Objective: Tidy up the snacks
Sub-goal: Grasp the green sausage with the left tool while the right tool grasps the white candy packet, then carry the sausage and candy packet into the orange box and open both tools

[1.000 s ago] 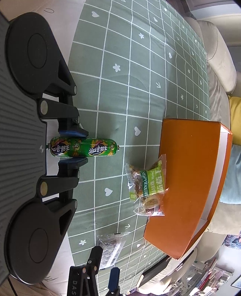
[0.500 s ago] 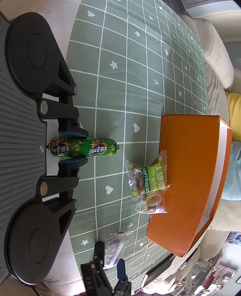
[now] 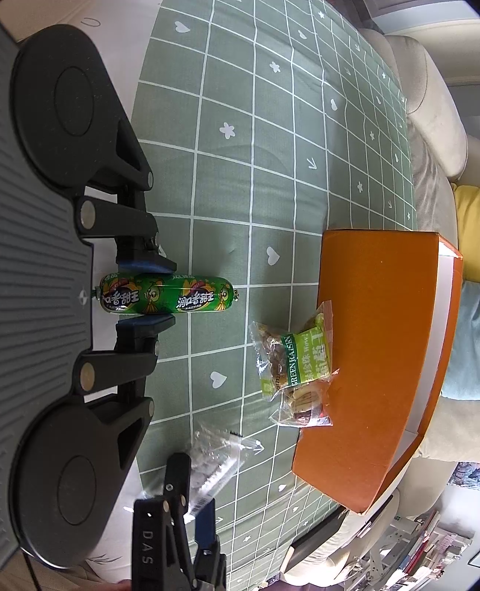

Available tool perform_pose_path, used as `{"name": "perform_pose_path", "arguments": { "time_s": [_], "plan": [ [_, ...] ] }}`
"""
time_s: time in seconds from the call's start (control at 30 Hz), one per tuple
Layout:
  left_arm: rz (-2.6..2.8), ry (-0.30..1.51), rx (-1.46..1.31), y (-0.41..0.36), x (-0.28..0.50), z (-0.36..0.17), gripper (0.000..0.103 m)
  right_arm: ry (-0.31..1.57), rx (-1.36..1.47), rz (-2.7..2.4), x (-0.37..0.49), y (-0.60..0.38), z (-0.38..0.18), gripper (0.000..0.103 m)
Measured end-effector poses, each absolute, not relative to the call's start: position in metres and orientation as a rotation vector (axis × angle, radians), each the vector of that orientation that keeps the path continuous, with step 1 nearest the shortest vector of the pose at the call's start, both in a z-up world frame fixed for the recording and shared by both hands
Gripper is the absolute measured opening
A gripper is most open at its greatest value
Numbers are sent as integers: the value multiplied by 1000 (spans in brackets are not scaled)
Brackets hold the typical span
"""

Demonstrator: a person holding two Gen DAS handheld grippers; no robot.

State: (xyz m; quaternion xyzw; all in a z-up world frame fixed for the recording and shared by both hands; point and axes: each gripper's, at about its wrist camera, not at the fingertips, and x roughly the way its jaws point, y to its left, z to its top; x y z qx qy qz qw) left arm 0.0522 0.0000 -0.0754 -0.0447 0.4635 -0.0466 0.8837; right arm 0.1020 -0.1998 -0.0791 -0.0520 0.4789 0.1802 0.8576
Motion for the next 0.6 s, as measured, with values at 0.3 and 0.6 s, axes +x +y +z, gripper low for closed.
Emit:
{"name": "perform_pose_path", "arguments": {
  "time_s": [0.3, 0.6],
  "plan": [
    [-94, 952, -112, 3, 51, -74, 25, 993, 8, 326, 91, -178, -70, 62],
    [-96, 879, -152, 5, 48, -52, 25, 939, 52, 306, 85, -181, -50, 61]
  ]
}}
